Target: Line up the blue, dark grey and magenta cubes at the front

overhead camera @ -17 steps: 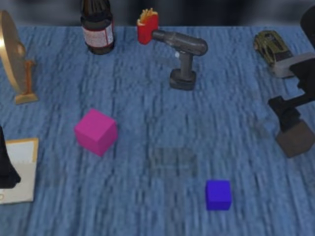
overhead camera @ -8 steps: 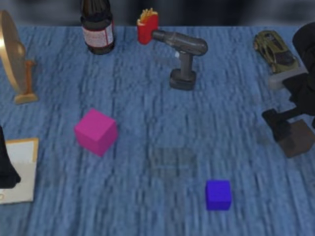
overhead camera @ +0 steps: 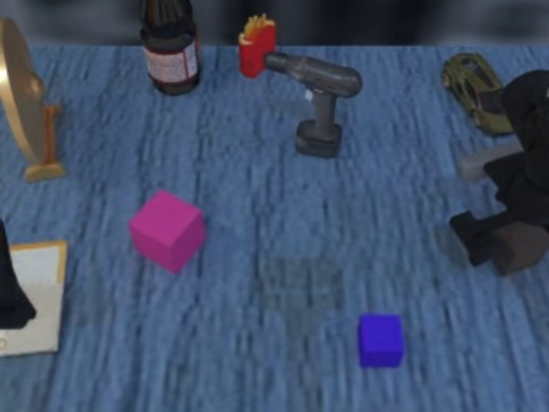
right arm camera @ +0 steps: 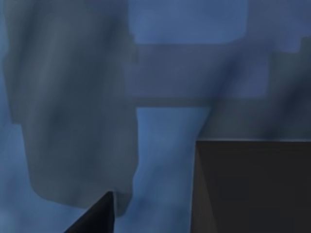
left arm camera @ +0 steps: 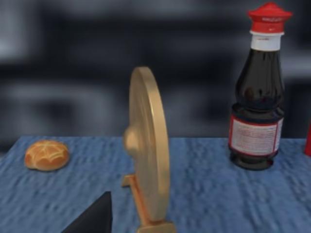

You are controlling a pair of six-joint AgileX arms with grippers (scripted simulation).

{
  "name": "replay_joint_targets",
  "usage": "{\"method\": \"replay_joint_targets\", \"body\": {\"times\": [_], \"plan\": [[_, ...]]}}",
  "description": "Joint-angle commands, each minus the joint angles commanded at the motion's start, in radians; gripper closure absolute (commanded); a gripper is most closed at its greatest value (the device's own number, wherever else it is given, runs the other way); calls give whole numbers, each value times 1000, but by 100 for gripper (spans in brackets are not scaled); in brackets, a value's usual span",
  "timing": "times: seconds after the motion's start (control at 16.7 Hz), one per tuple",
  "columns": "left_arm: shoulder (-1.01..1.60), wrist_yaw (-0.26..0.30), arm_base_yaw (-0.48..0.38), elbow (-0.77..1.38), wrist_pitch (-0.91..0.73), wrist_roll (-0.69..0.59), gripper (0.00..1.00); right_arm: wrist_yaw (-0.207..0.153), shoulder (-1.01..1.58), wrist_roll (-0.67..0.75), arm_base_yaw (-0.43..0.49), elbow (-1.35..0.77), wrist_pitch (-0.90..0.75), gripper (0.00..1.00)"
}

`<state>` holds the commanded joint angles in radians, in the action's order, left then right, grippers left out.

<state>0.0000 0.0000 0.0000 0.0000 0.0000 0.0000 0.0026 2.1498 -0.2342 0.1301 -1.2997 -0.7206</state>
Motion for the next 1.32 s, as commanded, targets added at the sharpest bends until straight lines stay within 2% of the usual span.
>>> {"method": "replay_joint_targets", "body": {"times": [0.06,0.84,1.32], "plan": [[0,0,0,0,0,0,0,0,0,0,0,0,0,0],[0,0,0,0,0,0,0,0,0,0,0,0,0,98],[0,0,0,0,0,0,0,0,0,0,0,0,0,100]]}}
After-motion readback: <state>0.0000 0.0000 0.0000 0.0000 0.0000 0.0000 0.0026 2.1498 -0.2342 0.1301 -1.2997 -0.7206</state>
